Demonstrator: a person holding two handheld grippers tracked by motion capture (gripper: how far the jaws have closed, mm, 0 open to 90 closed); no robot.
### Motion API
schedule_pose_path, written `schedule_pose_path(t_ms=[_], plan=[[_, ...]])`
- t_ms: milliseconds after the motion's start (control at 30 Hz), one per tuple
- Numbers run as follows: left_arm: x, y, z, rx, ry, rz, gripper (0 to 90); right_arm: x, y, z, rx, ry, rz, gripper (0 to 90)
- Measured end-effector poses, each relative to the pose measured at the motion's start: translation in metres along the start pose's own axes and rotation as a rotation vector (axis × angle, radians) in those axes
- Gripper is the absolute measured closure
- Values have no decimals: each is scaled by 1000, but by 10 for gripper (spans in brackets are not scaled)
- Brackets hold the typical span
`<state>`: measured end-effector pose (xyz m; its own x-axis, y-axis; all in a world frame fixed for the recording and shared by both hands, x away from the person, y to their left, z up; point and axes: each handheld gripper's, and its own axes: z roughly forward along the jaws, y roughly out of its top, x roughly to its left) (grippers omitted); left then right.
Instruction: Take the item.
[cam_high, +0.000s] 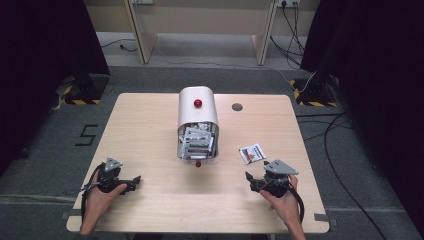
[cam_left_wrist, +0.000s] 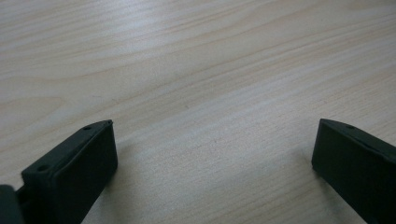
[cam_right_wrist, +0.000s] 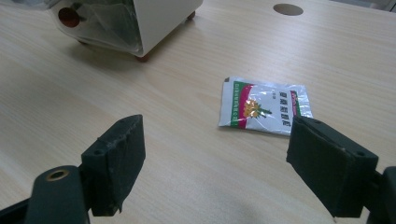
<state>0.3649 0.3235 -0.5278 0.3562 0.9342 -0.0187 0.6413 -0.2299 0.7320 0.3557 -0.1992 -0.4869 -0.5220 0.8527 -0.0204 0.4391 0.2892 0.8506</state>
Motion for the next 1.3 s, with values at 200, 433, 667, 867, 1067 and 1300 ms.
schedule_pose_path(t_ms=[200,433,667,867,1067,1300], plan=[[0,0,0,0,0,0,0,3,-5,-1,8,4,-2,204],[0,0,0,0,0,0,0,6,-10,-1,26,13,-10,204],[0,0,0,0,0,0,0,8,-15,-2,36,11,-18,204],[0,0,0,0,0,0,0,7,-20,-3,43,13,-15,206],[0,0,0,1,1,0,0,7,-25,-5,49,5,-16,215],[0,0,0,0,0,0,0,7,-31,-9,56,7,-5,214]])
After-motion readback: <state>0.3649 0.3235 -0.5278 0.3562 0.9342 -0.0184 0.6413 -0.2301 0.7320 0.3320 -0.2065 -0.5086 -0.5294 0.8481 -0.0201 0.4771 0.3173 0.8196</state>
